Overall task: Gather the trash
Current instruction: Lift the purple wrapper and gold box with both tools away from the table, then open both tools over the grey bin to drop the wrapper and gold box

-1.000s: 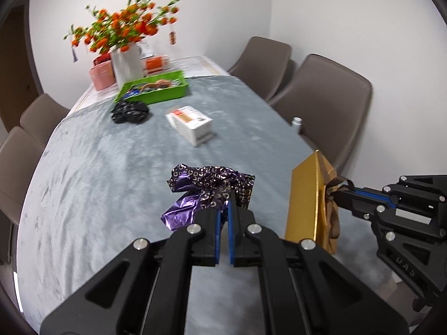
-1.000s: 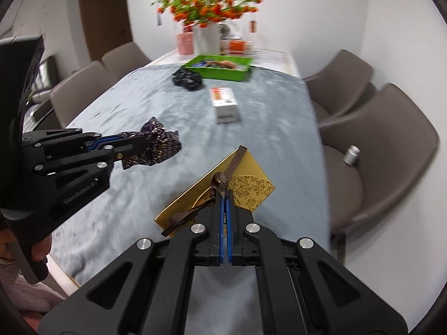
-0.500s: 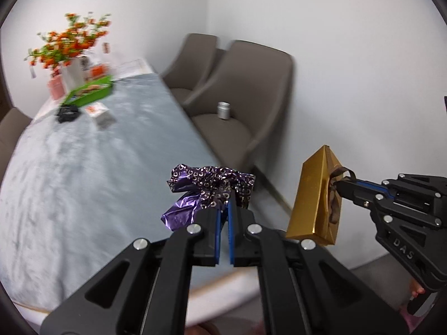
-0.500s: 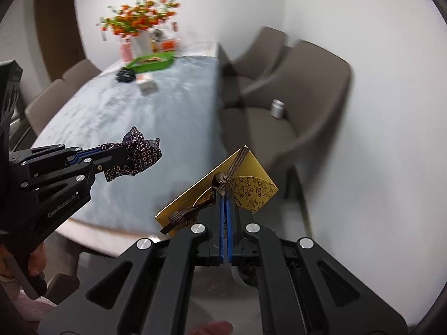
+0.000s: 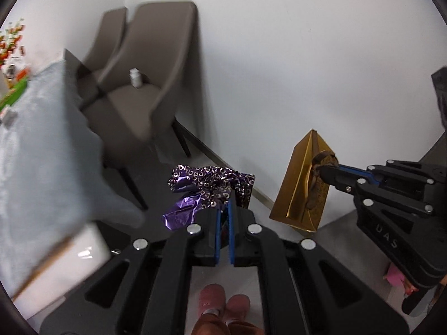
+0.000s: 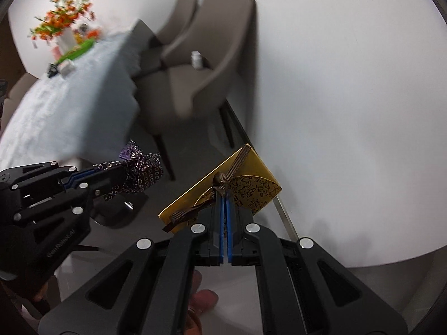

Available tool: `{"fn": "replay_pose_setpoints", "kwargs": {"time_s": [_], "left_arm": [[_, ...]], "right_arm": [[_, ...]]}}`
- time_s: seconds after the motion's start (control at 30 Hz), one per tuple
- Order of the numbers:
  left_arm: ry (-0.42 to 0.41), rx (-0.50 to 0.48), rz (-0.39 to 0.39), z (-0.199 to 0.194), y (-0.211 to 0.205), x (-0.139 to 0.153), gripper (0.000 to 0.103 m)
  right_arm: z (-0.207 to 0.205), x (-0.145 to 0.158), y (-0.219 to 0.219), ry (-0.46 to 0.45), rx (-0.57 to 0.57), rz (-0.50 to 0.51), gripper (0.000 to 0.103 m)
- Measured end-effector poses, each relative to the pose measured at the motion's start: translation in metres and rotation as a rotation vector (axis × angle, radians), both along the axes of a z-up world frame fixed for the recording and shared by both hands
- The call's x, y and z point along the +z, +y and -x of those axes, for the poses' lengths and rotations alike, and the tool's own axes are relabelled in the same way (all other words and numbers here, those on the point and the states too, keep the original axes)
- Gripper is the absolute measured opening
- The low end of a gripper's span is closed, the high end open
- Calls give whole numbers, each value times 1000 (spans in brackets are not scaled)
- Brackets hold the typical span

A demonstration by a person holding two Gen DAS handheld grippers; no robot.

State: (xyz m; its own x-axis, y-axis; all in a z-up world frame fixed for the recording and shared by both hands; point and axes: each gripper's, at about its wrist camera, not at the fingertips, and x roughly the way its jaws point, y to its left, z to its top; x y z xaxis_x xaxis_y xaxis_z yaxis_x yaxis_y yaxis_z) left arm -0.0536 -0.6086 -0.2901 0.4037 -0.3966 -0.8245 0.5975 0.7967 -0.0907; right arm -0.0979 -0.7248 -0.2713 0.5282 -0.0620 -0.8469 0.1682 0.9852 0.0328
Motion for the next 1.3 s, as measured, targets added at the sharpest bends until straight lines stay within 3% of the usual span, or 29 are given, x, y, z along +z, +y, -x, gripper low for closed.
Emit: {"fn": "replay_pose_setpoints", "kwargs": {"time_s": [0.23, 0.43, 0.63, 0.73, 0.8, 0.83, 0.87, 0.9, 0.93, 1.0, 1.13, 1.3], "left_arm": [[44, -14, -73, -37, -30, -128, 5], [67, -15, -130, -69, -28, -238, 5], [90, 3, -153, -91, -22, -313, 5], [107, -2, -143, -99, -20, -335, 5], [116, -13, -137, -103, -20, -346, 10], [113, -19, -143, -104, -21, -353, 18], [116, -25, -146, -104, -21, -357, 27], [124, -29, -143, -105, -21, -360, 42], [131, -24, -138, -106, -20, -363, 50], [147, -26, -134, -106, -18, -365, 57], [152, -24, -144, -103, -15, -354, 57], [114, -22, -173, -96, -15, -316, 57]], "right_arm": [[-30, -113, -19, 68, 14, -3, 1], [-71, -225, -17, 112, 54, -32, 1], [-98, -310, -7, 151, 76, -59, 1], [-103, -337, -5, 169, 88, -62, 2], [-109, -351, -3, 189, 93, -55, 12], [-108, -356, -3, 197, 93, -49, 25], [-108, -359, -4, 198, 88, -39, 30], [-107, -360, -4, 199, 84, -37, 34], [-106, -361, -6, 204, 76, -31, 34], [-104, -362, -9, 216, 63, -31, 36], [-100, -349, -11, 221, 49, -20, 36], [-96, -315, -14, 203, 33, -1, 36]]}}
